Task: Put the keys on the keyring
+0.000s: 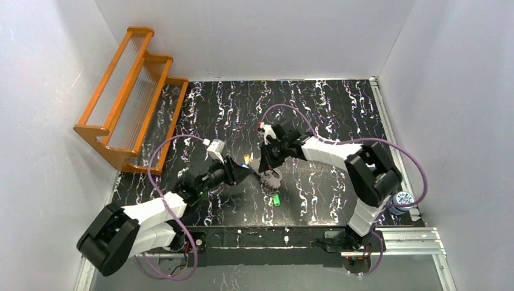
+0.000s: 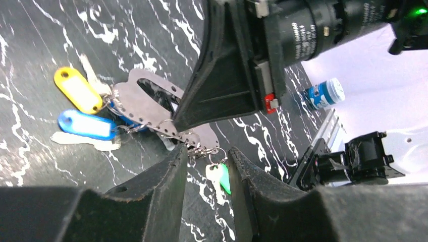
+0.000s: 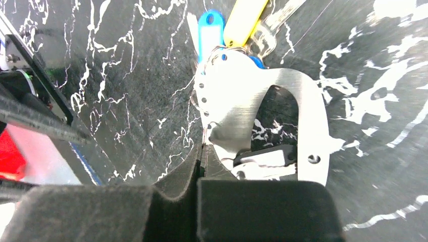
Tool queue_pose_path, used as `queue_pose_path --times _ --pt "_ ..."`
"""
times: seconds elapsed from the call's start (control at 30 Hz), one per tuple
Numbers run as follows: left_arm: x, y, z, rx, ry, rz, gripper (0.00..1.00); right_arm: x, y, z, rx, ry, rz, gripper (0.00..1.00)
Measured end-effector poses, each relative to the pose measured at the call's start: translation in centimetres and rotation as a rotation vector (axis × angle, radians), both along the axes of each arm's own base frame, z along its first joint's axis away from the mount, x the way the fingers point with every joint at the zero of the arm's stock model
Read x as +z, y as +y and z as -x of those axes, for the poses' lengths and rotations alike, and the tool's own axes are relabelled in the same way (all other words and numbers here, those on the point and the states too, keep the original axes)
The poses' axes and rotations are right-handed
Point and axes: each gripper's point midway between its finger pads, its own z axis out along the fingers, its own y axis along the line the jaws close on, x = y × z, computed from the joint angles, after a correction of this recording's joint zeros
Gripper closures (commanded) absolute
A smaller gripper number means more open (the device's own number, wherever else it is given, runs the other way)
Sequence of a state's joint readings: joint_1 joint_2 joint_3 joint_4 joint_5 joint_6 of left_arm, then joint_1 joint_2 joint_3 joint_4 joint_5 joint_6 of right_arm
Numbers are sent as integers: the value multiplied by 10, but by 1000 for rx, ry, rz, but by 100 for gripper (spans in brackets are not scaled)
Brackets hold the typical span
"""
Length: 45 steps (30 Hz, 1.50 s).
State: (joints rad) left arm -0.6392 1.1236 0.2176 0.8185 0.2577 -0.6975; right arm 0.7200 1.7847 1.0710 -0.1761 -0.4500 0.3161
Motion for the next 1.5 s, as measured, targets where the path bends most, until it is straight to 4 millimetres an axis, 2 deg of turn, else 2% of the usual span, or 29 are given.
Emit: queue_pose_path --times 0.23,0.4,0.5,0.57,0.67,0.8,1.0,1.1,1.33,1.5 --pt "29 10 -14 31 -98 -130 63 62 -11 -19 4 -266 -31 99" --pt "34 21 -17 39 -133 -233 61 104 -16 -28 7 -432 -79 99" --pt "32 26 -16 35 -148 -276 61 115 -15 -30 23 -480 -101 99" --pt "32 28 -14 30 -162 -294 61 115 -14 -29 41 -494 -110 99" --pt "37 31 -13 24 -193 -306 60 106 -15 -25 72 -502 -115 99" --pt "53 34 -11 24 -263 -298 58 90 -22 -11 123 -515 -120 99" --pt "83 36 -8 33 -371 -246 58 97 -23 -1 194 -614 -193 99" --pt "80 33 -8 29 -367 -232 59 96 -21 2 221 -642 -220 99" --pt "54 18 -2 -31 -296 -169 60 90 -20 10 265 -645 -248 99" --pt "64 20 -8 21 -305 -120 59 97 -17 15 309 -672 -287 99"
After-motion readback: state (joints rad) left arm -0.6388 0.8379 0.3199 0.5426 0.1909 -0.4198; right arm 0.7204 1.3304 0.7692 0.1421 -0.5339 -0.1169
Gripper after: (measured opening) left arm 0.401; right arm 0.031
